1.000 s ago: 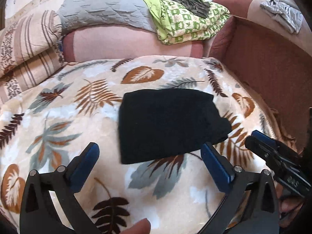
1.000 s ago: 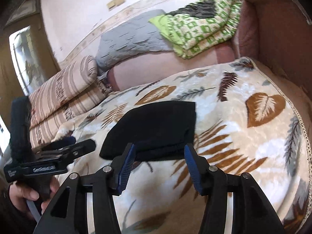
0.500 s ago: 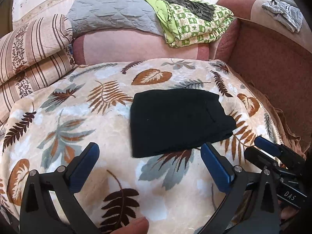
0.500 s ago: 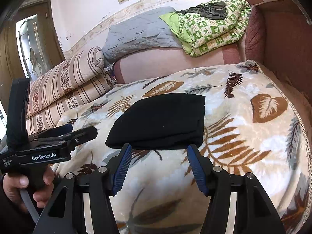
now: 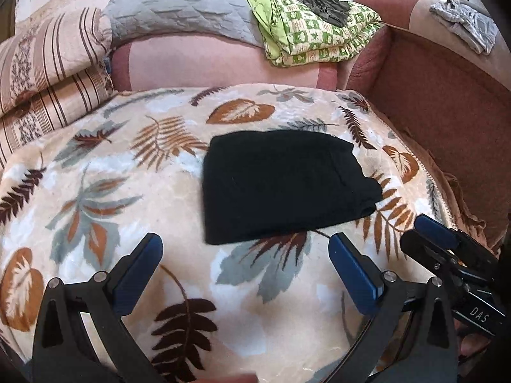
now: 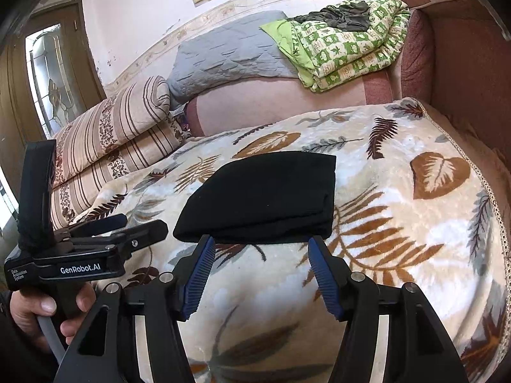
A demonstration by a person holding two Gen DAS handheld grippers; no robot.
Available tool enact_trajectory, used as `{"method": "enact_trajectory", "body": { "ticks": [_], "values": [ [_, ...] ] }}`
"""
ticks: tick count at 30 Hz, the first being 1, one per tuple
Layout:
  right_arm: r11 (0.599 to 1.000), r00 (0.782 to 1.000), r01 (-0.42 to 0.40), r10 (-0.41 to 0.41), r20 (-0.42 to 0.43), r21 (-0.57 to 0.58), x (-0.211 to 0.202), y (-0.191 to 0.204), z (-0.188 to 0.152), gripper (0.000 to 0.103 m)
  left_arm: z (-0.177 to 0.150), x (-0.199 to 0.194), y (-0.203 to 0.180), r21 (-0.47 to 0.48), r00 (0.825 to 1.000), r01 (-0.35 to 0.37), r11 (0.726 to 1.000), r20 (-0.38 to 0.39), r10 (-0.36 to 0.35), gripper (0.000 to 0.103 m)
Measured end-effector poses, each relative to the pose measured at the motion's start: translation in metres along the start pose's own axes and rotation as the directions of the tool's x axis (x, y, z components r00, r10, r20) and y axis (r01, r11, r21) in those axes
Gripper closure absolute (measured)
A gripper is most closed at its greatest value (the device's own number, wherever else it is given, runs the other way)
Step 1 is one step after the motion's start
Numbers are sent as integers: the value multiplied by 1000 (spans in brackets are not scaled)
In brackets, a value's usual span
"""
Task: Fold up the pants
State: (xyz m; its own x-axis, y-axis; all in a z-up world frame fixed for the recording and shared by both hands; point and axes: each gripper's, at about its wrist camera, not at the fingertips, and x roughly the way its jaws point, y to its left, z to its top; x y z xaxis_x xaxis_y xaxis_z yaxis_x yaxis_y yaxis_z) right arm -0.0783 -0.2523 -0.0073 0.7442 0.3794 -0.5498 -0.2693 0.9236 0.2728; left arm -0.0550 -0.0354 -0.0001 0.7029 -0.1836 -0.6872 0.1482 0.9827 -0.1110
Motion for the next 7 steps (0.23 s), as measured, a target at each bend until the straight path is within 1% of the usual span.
{"method": "enact_trajectory", "body": {
  "ticks": [2,4,7],
  "values": [
    [1000,1000,6,-6,-4,1,0,0,-1,41,-5,3,3,-37,1000,21,999,-5,-22,0],
    [1000,1000,25,-25,-10,5,1,0,-1,41,-7,7,1,-33,999,33,999,-27,-34,0],
    [997,996,76,-76,-36,17,-1,0,-1,41,-8,7,-2,-21,999,29,999,-29,-29,0]
  ]
}}
